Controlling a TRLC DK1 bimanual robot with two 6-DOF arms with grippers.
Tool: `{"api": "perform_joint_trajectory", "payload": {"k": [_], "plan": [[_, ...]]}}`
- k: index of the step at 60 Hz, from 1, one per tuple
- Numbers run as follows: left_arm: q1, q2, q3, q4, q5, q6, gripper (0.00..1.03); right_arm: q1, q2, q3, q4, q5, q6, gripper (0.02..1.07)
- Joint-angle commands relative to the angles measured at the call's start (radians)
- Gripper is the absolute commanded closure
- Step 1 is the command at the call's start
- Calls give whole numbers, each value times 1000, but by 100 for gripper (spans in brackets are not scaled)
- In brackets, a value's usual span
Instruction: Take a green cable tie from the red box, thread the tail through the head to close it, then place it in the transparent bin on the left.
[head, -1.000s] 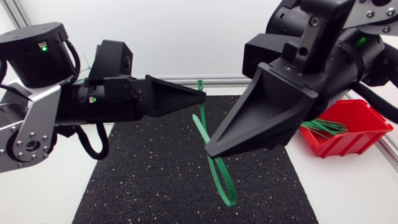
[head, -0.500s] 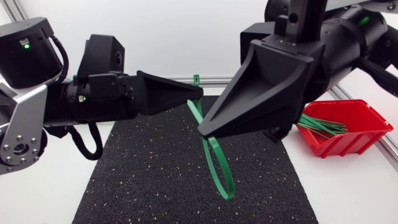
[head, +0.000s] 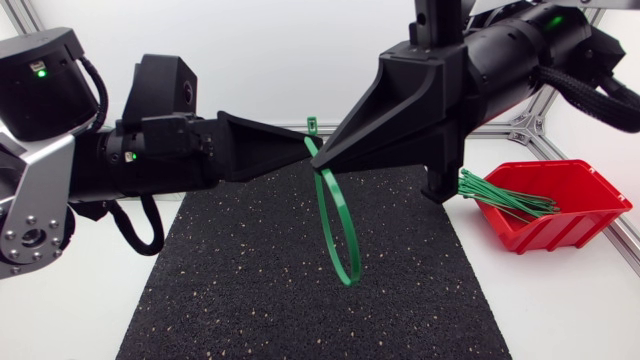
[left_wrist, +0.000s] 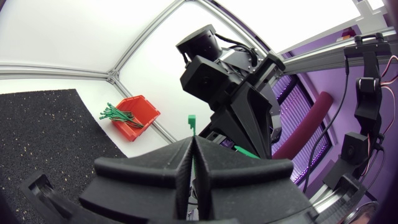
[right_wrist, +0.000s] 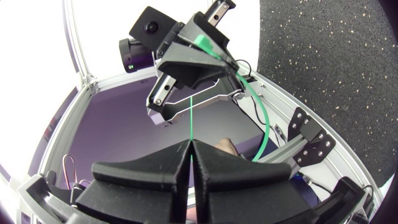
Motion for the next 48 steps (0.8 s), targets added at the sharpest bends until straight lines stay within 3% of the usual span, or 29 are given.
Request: {"api": "perform_joint_trajectory", "payload": {"k": [1, 48], "plan": [[12, -6, -26, 18, -3, -9, 100, -21, 40, 42, -11, 2, 46, 99], [37, 33, -30, 35, -24, 85, 100, -41, 106, 71, -12, -4, 43, 98]]}}
